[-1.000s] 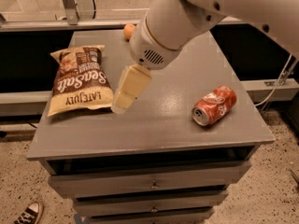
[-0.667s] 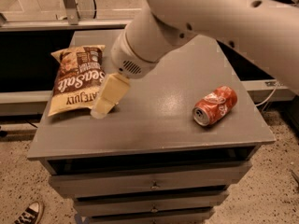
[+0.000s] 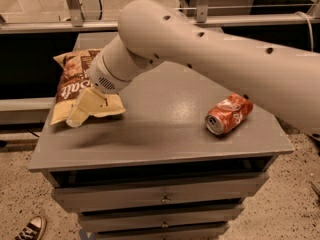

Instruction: Pick brown chip bag

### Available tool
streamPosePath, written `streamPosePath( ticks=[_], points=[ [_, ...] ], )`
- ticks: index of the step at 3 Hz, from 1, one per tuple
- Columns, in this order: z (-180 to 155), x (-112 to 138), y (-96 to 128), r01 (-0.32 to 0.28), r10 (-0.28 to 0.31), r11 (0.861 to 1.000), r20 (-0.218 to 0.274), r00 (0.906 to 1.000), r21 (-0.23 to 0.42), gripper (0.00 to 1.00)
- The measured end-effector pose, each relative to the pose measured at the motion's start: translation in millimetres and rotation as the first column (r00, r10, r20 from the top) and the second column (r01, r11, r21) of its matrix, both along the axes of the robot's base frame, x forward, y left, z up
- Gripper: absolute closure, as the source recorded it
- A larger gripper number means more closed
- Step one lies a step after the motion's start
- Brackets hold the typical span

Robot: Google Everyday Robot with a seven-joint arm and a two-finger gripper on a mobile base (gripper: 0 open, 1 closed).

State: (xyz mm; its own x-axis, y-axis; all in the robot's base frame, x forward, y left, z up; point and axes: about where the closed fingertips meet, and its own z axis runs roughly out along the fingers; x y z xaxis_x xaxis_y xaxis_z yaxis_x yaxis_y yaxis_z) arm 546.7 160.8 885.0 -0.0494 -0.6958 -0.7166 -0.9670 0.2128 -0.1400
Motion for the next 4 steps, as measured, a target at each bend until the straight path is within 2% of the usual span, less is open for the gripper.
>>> streamPosePath(
  ticks=[1,2,3,4],
  points=[
    [-14,25,5,0.045,-0.046,0.999,0.012,0.9989,0.017,0.00],
    [-23,41,1,0.086,-0.086,0.996,0.018,0.9961,0.027,0.00],
    [-32,46,9,0.088,-0.088,0.996,-0.013,0.9961,0.032,0.00],
    [-39,47,17,0.081,-0.080,0.996,-0.034,0.9962,0.029,0.18]
  ],
)
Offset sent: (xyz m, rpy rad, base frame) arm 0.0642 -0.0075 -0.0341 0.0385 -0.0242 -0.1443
